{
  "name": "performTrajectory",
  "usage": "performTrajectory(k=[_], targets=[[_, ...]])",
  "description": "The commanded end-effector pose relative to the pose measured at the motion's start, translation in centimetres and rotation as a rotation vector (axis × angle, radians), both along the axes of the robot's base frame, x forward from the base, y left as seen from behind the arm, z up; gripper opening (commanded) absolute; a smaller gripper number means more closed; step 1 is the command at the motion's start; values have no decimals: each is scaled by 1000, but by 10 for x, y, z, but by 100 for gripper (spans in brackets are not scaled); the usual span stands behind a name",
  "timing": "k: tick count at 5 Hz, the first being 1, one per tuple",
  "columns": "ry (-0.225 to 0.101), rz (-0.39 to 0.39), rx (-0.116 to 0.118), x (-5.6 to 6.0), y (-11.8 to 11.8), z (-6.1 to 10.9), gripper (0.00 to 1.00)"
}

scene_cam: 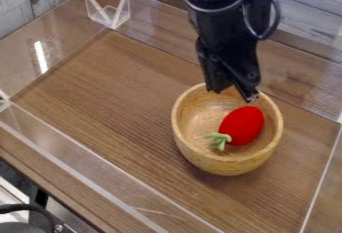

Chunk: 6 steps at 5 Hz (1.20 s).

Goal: Move the red object to the left side of the table

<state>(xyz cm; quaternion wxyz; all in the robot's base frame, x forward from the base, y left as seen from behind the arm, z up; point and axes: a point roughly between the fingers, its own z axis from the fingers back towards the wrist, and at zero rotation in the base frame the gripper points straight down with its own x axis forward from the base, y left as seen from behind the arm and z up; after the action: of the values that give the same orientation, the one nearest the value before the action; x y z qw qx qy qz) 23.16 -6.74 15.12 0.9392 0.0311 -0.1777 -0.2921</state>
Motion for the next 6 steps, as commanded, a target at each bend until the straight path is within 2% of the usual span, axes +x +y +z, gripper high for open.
performTrajectory(k=[1,2,4,6], targets=[[-13,-1,-17,3,-7,-6,100],[12,-14,-25,6,-12,-21,100],[58,-6,-66,17,-16,-52,100],[105,23,-88,29,-8,-70,100]])
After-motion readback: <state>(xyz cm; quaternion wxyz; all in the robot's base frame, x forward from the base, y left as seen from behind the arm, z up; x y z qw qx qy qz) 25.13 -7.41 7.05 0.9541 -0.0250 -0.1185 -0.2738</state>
